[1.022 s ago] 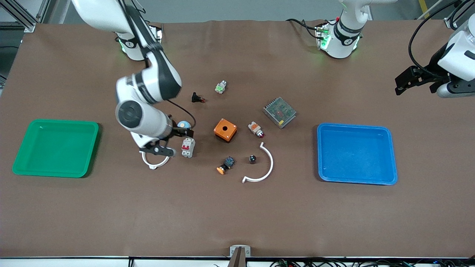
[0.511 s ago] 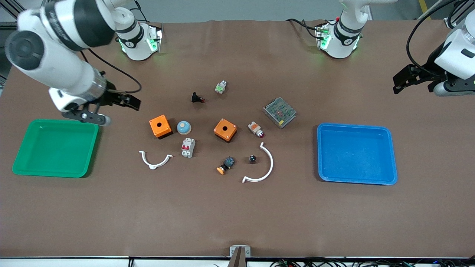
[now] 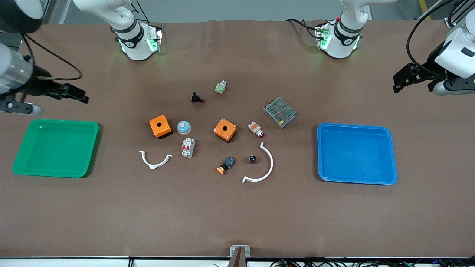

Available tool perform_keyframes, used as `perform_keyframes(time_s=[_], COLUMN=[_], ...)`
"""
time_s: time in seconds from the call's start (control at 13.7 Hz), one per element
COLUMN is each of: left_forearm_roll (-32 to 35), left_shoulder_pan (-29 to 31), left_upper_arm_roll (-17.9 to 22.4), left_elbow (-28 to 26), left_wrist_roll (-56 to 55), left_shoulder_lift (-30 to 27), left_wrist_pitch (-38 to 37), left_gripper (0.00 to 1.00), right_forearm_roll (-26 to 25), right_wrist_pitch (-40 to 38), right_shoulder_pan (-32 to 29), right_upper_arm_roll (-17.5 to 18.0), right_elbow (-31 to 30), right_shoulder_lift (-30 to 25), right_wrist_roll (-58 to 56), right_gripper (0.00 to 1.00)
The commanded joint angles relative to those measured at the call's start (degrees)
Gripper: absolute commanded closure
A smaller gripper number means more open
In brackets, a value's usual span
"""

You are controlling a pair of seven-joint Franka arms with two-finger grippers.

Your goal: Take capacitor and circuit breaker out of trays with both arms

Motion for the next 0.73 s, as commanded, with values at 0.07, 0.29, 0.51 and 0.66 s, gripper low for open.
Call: perform_keyframes(time_s=[0.07,0.29,0.51,0.66], left_forearm_roll=[-0.92,-0.92,-1.01,-0.92], left_shoulder_pan=[0.12,0.29,0.29,0.29], left_upper_arm_roll=[-0.03,-0.03,0.06,0.06], left_elbow=[-0.42,-0.24,0.19,0.37], left_wrist_roll=[0.29,0.56,0.38,0.56], left_shoulder_lift=[-1.14,-1.14,-1.06,-1.06], left_wrist_pitch=[-0.7,-0.7,-0.7,-0.62], left_gripper=[0.0,0.0,0.0,0.0], right_forearm_roll=[-4.0,-3.21,-3.21,-3.21], right_wrist_pitch=[-2.22,-1.95,-1.96,-1.69], right_shoulder_pan=[-2.96,-4.89,-5.34,-6.13], right_upper_arm_roll=[1.01,1.01,0.93,0.93], right_elbow=[3.21,7.32,8.13,9.0], right_shoulder_lift=[-0.13,1.09,1.54,1.54], right_wrist_roll=[-1.23,-1.32,-7.11,-7.13], right_gripper=[0.0,0.0,0.0,0.0])
